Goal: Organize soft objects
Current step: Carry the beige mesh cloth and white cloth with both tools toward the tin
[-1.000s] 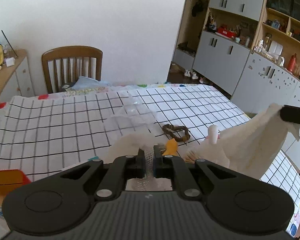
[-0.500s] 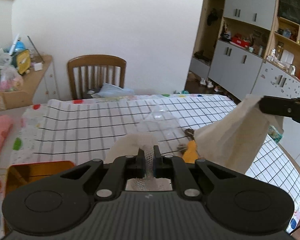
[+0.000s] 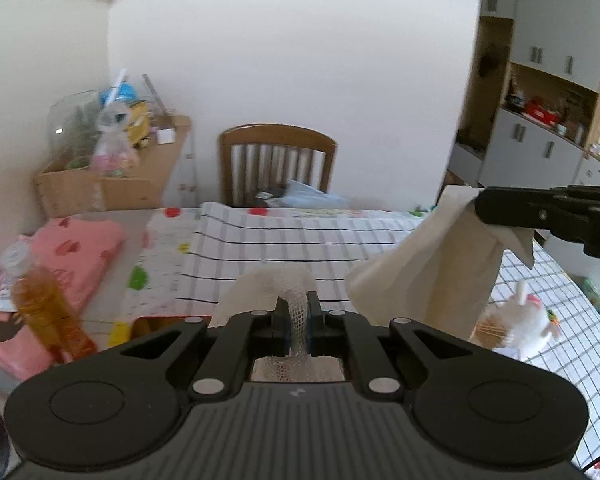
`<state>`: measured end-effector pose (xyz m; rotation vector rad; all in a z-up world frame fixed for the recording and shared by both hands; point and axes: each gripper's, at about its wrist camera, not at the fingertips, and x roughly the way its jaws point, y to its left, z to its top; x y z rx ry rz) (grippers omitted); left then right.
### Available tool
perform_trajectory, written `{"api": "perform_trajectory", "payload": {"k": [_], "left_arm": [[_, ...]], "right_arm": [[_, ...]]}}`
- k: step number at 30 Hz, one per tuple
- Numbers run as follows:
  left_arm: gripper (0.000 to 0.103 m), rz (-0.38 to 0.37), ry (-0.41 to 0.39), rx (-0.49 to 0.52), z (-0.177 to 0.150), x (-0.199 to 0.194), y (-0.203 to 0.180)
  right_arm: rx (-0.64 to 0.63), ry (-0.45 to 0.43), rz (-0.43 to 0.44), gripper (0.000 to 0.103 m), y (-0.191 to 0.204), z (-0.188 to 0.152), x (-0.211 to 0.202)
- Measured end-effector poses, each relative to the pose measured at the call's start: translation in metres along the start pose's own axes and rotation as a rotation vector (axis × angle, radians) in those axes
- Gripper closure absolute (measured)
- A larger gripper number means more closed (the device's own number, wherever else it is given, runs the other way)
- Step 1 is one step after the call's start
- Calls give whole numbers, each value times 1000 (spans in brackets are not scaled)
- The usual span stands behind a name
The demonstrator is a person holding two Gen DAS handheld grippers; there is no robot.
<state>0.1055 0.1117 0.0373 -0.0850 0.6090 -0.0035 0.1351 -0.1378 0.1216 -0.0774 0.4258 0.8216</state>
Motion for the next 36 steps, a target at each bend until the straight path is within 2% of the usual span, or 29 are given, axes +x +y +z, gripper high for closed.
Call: {"api": "perform_trajectory", "payload": {"k": [10,19,29,36], "left_arm": [[96,95,3,-55,-2,-6,51],[96,133,13,-76,-7,7,70],[96,136,80,-106,-36,50,76],[96,138,135,-130,-52,73,79]], "right_arm": [[-29,18,54,100,35,14,55],[-12,37,59,100,43,12,103],[30,195,21,100,34,-32,162],[88,310,-4,100,23,-60,182]]}}
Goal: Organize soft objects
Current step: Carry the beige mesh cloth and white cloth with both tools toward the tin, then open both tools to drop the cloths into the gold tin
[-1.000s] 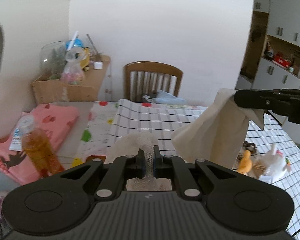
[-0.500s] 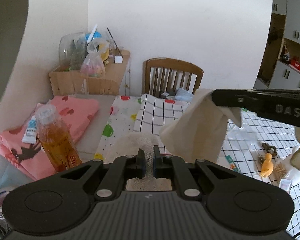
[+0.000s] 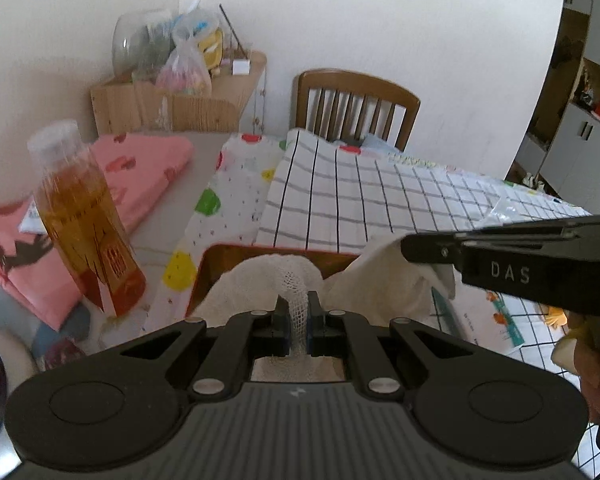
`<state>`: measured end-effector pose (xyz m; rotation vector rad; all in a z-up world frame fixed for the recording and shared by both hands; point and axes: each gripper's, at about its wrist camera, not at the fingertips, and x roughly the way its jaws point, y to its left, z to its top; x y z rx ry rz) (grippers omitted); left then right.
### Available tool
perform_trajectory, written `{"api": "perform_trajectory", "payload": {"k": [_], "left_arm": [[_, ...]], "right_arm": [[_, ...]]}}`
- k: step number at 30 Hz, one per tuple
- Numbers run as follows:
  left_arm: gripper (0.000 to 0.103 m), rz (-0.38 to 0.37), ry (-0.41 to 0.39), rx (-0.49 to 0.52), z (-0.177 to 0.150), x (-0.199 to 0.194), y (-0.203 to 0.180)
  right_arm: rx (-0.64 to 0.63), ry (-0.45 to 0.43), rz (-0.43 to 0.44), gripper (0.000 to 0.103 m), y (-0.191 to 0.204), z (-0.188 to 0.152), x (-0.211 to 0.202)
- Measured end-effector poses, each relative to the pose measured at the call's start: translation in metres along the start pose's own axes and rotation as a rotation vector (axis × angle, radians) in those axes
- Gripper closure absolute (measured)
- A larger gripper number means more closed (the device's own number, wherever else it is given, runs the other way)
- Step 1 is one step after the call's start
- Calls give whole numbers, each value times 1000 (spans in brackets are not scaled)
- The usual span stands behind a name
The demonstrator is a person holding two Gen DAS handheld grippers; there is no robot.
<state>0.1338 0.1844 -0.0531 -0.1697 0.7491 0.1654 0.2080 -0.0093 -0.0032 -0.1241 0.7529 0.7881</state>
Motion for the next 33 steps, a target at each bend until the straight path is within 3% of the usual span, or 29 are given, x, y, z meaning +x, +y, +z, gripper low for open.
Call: {"api": "perform_trajectory", "payload": {"k": [9,13,26,30,32,33], "left_arm": [[96,-1,94,-32,-15,25,3],[96,-7,121,-42,-17,29,2],[95,2,159,-72,-21,31,4],[91,6,153,-77,-21,27,4],[85,9,149,-80,-21,25,4],[75,10,145,-78,-21,24,4]], "right_arm": [[-23,171,13,99,6,-21,26],[-40,223,32,93,9,-25,32],[-45,254,75,81,9,-31,26],[-60,246,84,77,11,-32,21],[-71,238,85,74,13,-32,18],[-77,234,85,72,14,-32,16]]}}
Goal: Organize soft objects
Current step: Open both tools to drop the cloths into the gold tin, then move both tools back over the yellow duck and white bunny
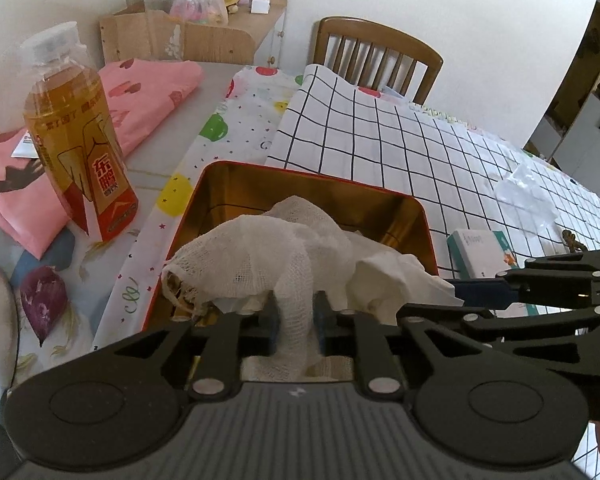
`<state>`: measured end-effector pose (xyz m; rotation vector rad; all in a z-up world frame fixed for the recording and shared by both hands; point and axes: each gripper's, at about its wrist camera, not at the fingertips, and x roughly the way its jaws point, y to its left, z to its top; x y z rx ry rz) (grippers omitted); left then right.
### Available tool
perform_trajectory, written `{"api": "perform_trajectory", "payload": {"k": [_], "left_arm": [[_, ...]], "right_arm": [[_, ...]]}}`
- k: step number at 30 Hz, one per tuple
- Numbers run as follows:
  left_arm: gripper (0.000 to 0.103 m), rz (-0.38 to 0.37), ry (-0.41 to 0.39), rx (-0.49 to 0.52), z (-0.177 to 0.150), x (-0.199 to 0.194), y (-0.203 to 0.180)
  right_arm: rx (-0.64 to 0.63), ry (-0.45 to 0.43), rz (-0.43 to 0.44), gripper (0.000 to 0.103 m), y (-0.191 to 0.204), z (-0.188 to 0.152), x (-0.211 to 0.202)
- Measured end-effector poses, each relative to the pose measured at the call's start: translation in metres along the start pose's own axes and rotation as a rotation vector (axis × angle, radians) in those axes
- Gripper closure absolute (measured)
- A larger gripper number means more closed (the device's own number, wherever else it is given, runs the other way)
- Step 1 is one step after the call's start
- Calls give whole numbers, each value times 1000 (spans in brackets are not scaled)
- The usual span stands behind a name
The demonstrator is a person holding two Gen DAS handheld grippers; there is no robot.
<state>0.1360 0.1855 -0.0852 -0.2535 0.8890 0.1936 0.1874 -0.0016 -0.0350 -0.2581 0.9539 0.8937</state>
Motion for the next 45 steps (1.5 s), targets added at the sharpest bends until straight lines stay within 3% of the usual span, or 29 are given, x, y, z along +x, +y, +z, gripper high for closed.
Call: {"api": "perform_trajectory", "payload": {"k": [1,4,11,24,28,32,35,45], "left_arm": [[61,2,-5,3,0,-2,-1],[49,16,-25,11,-1,-8,-2],[45,25,-61,45,-3,-28,-11],[45,-32,-140,91,-8,-71,-31],[36,-53,-163,115,-10,-82,-40],[35,-79,-191,156,-13,-92,-55],[25,-104,-207,189,-16,-99,-68],[17,-230,-237,269,-23,-108,-119]], "right_arm": [[-5,-5,-1,71,1,0,-2],[0,-18,-5,66,1,-1,-9],[7,-63,-15,54,-2,-6,-32],[27,-181,-22,34,-5,-30,-91],[34,-220,-39,29,-6,-40,-111],[41,-267,-58,21,-9,-50,-133],[54,-298,-83,16,-13,-61,-150],[143,-382,-185,13,-40,-111,-204]]}}
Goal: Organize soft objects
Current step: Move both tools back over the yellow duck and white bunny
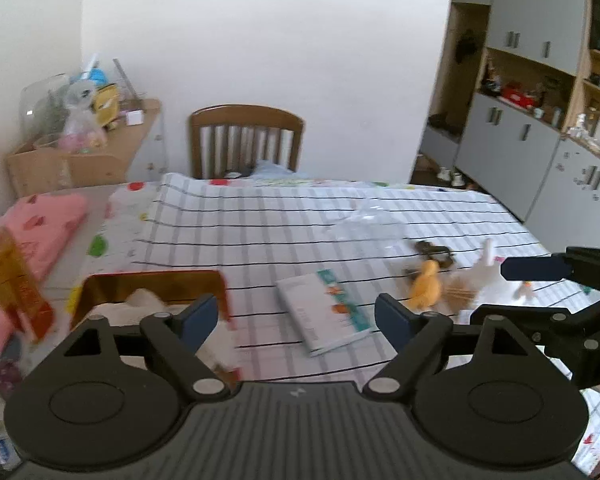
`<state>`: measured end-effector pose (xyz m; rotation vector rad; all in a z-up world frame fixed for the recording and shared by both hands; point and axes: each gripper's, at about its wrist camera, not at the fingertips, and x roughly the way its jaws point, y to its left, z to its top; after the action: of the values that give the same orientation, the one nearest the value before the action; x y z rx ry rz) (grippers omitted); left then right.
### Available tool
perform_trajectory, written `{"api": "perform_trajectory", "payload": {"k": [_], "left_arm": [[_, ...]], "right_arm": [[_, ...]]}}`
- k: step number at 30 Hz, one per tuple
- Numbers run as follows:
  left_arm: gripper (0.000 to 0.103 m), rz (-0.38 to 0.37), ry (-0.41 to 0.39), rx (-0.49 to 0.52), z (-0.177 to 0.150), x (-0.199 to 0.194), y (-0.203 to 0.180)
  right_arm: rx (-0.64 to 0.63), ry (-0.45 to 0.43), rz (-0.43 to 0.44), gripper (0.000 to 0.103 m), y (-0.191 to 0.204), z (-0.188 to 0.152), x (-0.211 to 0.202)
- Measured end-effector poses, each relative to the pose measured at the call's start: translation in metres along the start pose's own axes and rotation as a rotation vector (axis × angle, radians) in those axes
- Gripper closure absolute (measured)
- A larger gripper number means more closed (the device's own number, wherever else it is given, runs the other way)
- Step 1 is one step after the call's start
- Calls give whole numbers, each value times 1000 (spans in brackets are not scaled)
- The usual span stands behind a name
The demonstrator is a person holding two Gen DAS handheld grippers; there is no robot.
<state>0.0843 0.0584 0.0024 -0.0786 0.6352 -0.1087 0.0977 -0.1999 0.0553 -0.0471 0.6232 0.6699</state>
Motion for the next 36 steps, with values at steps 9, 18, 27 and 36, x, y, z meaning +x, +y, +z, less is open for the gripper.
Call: {"api": "perform_trajectory", "payload": {"k": [9,18,27,36], "left_arm": [[14,-94,3,44,3,20,-43],[4,-176,17,73,5,54,-85],[3,-199,52,75,10,102,-112],[3,-207,115,77,11,160,-129]], "right_arm": [[80,-35,-128,10,-48,-31,-40],[107,-29,-224,7,-85,-55,-58],[123,48,-234,7,-112,-82,-42],[147,117,-206,10,-132,-96,-7]]}}
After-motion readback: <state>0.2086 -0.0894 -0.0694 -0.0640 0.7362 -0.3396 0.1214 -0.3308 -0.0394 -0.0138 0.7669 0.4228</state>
